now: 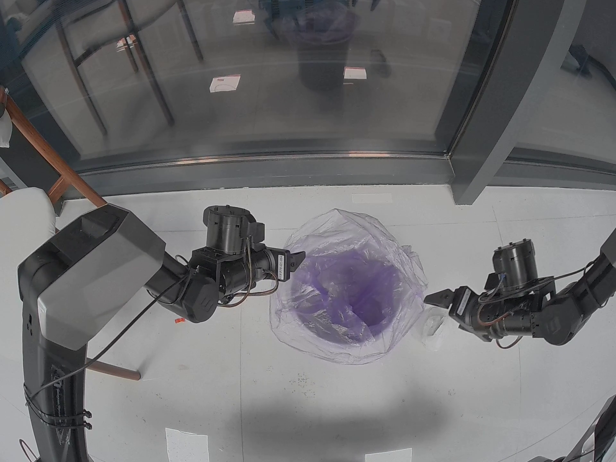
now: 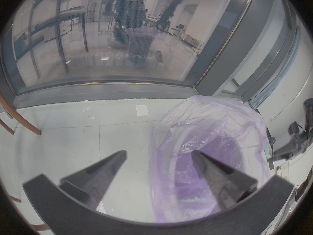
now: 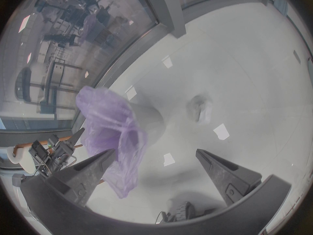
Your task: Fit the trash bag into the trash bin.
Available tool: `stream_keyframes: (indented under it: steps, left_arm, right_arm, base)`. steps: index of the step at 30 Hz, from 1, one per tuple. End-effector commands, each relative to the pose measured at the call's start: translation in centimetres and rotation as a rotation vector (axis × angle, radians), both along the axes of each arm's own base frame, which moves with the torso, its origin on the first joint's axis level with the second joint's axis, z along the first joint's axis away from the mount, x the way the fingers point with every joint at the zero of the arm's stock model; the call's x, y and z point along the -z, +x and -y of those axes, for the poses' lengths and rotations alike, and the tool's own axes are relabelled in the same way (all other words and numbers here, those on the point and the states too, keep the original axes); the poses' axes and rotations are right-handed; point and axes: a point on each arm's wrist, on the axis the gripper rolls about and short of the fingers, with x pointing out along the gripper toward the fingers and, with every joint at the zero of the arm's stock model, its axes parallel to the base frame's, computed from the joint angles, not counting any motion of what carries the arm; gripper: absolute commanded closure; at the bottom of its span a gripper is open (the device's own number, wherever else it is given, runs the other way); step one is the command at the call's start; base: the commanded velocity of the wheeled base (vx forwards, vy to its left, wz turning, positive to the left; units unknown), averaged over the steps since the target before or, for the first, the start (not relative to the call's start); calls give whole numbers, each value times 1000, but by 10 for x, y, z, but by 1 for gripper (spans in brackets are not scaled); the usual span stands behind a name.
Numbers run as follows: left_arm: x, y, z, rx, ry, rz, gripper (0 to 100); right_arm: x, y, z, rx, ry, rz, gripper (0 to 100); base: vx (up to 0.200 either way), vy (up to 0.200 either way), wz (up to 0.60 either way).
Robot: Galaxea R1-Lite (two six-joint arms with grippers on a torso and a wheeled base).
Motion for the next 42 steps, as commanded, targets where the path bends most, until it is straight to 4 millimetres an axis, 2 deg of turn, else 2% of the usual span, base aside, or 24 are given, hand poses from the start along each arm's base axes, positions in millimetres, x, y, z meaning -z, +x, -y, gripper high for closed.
stream_keyframes:
  steps: [1, 2, 4, 5, 6, 12, 14, 17, 20, 27, 37, 42]
  left_arm:
    - [-9, -18, -5, 4, -30, 13, 0]
    - [-15, -23, -8, -6, -73, 46, 0]
    - [-24, -28, -11, -14, -109, 73, 0]
    - [-32, -34, -14, -22, -132, 82, 0]
    - [-42, -44, -17, -28, -154, 87, 0]
    - [-75, -93, -34, -28, -208, 84, 0]
    - [-84, -99, -39, -37, -231, 100, 0]
    - [-84, -104, -42, -61, -251, 98, 0]
    - [-81, -106, -44, -80, -257, 115, 0]
    - [-82, -107, -43, -78, -264, 132, 0]
    - [-82, -106, -44, -90, -260, 137, 0]
    - [-82, -106, -44, -87, -261, 138, 0]
  right_arm:
    - [7, 9, 34, 0, -57, 0, 0]
    - [23, 15, 41, -74, -128, -20, 0]
    - [39, 24, 54, -142, -201, 3, 0]
    - [39, 24, 54, -142, -201, 3, 0]
    - [59, 40, 70, -211, -290, 84, 0]
    - [107, 62, 69, -267, -345, 138, 0]
    - [117, 67, 64, -299, -359, 132, 0]
    - [128, 72, 56, -321, -359, 125, 0]
    - [135, 77, 48, -345, -354, 106, 0]
    - [140, 91, 43, -364, -346, 36, 0]
    - [131, 137, 41, -359, -322, -109, 0]
    - [129, 154, 41, -352, -321, -100, 0]
  base:
    - [0, 0, 0]
    - [0, 0, 0]
    - [0, 0, 0]
    - [0, 0, 0]
    - [0, 0, 0]
    - [0, 0, 0]
    - [0, 0, 0]
    - [0, 0, 0]
    - [0, 0, 0]
    - [0, 0, 0]
    - [0, 0, 0]
    - [0, 0, 0]
